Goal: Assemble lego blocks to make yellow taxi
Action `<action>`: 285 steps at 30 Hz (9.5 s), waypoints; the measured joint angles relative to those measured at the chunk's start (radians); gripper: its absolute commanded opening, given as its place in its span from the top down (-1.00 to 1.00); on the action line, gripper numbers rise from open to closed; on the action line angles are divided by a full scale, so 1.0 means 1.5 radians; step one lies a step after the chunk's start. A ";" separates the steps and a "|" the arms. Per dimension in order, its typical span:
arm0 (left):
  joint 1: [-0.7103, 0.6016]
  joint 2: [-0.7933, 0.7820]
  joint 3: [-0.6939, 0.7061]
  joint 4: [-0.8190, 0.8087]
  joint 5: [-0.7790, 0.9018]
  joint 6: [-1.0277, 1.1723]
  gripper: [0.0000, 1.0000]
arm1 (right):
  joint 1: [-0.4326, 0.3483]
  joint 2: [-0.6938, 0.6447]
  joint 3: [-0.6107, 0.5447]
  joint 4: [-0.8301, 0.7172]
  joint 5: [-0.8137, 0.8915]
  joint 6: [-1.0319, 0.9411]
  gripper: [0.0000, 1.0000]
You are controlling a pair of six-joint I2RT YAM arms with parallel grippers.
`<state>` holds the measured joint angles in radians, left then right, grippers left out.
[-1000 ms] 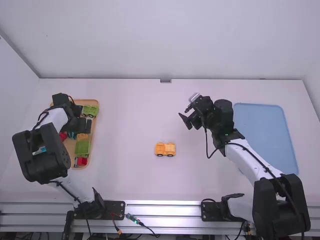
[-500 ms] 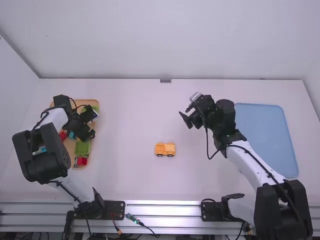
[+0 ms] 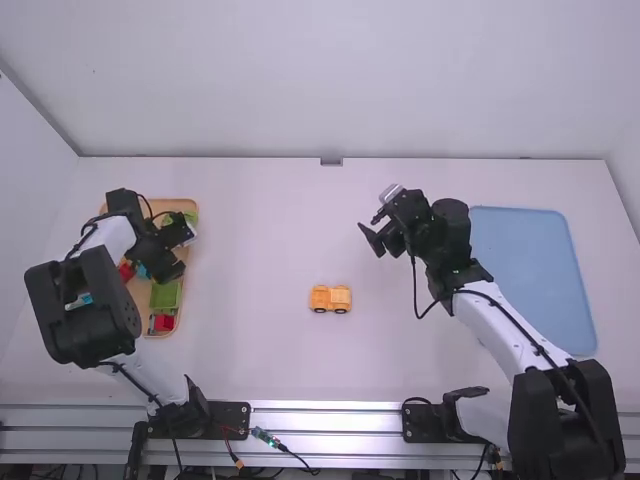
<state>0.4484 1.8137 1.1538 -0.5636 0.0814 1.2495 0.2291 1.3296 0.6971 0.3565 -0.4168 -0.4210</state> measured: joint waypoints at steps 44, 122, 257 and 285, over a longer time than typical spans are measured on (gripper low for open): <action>0.017 0.000 -0.081 0.058 0.010 0.083 -0.47 | 0.000 0.000 0.000 0.018 0.000 0.027 -0.98; 0.059 0.019 0.130 -0.189 0.223 -0.031 0.96 | 0.000 0.000 0.000 0.040 -0.053 0.097 -0.98; -0.169 -0.234 -0.034 0.032 0.331 -0.738 -0.98 | 0.163 0.181 0.285 -0.396 -0.155 0.139 1.00; 0.017 -0.234 -0.034 0.002 0.243 -0.923 -0.98 | 0.507 0.607 0.673 -0.799 0.241 -0.117 1.00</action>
<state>0.4740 1.4620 1.1023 -0.5602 0.4454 -0.1356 0.9894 2.2395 1.7061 -0.8421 -0.0555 -0.5961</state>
